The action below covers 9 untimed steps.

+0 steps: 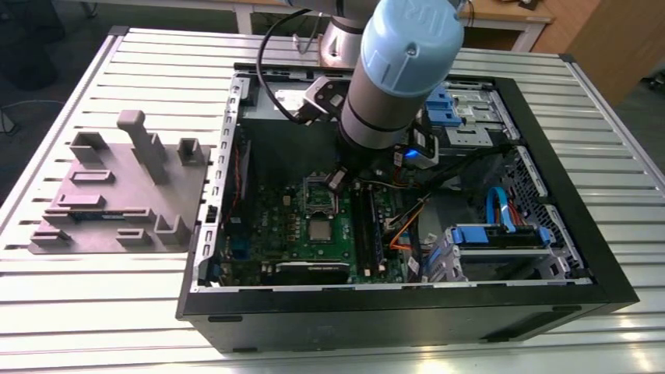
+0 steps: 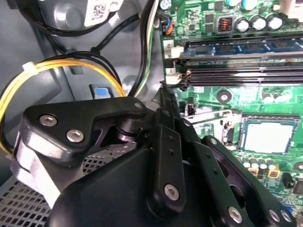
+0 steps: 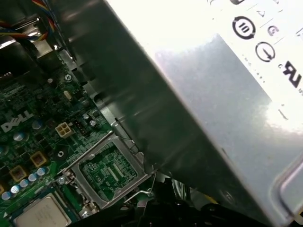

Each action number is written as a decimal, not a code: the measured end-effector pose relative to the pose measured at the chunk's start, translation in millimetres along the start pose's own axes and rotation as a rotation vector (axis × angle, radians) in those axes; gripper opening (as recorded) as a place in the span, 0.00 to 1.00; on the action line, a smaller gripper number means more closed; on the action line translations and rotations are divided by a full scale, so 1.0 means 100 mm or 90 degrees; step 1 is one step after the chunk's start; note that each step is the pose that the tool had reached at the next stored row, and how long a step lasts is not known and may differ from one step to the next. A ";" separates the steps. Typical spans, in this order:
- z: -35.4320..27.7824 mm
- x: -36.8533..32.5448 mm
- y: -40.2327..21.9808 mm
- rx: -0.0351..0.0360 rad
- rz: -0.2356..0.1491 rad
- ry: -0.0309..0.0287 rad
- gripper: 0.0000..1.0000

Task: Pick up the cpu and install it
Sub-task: 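Close the cpu cover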

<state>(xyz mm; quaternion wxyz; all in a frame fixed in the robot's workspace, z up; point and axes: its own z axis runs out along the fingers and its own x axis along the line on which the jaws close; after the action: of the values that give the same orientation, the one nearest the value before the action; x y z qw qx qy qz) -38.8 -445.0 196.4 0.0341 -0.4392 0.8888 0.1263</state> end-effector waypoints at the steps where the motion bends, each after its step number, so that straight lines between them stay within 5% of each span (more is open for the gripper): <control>1: 0.000 -0.001 0.003 0.0022 0.000 0.0033 0.10; 4: -0.002 -0.005 0.016 0.0061 0.001 0.0096 0.10; 9: -0.028 -0.014 0.033 0.0076 0.001 0.0120 0.10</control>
<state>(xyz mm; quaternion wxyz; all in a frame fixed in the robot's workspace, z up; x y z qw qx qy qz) -40.4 -442.7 200.0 0.0283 -0.4394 0.8902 0.1169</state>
